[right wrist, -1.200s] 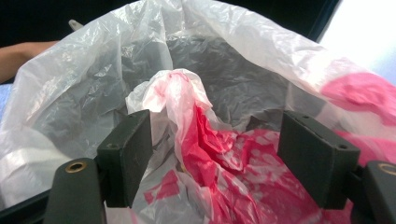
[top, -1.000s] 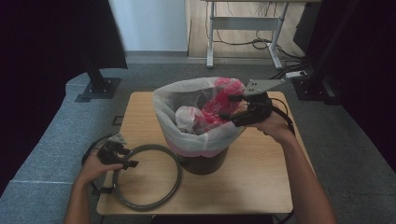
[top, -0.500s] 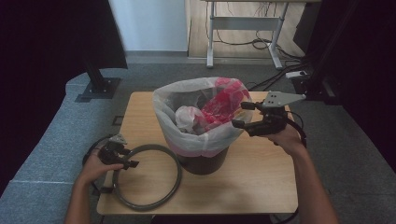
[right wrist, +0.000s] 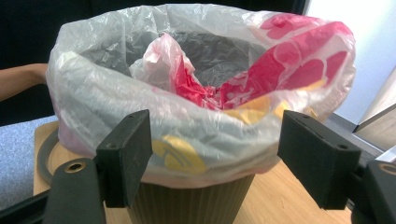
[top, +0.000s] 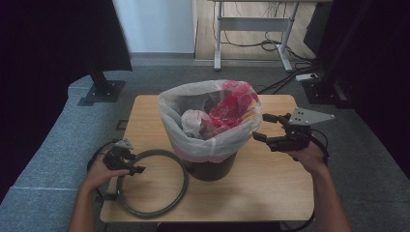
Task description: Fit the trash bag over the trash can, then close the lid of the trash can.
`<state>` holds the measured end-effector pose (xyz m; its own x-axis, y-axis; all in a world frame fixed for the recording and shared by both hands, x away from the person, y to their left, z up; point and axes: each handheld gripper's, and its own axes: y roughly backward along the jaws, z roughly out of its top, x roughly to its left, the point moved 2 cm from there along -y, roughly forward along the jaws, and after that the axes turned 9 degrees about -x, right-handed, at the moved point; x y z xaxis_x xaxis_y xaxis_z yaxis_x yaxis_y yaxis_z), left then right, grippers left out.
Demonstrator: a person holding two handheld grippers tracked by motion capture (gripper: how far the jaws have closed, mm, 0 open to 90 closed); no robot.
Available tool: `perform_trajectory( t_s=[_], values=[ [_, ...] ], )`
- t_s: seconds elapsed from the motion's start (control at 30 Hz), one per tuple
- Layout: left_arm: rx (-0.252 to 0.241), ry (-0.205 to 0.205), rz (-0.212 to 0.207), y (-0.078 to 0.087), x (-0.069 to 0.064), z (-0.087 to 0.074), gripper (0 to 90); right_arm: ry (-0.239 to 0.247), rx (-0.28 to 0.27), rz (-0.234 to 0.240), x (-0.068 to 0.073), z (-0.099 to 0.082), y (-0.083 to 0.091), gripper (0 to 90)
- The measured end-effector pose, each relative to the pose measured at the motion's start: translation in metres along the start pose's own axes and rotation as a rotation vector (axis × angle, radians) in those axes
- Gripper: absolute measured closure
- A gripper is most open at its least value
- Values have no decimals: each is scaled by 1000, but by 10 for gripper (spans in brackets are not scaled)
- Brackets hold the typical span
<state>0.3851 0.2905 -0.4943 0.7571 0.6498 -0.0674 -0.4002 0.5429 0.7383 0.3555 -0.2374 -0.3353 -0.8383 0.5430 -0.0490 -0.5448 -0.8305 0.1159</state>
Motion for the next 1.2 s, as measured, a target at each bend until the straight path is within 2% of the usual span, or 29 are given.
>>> perform_trajectory(
  t_s=[0.33,0.53,0.8,0.97,1.2],
  values=[
    [-19,-5,15,1,0,1,259,18,-27,-25,4,-10,12,256],
    [-26,-4,39,0,3,-1,248,14,-35,-32,2,-12,15,257],
    [-49,31,65,2,11,-10,246,16,-24,-27,4,-14,15,258],
    [-65,58,97,2,20,-17,249,16,-25,-26,5,-15,15,259],
    [-47,89,135,-2,29,-30,257,13,-18,-27,6,-18,15,260]
  ],
)
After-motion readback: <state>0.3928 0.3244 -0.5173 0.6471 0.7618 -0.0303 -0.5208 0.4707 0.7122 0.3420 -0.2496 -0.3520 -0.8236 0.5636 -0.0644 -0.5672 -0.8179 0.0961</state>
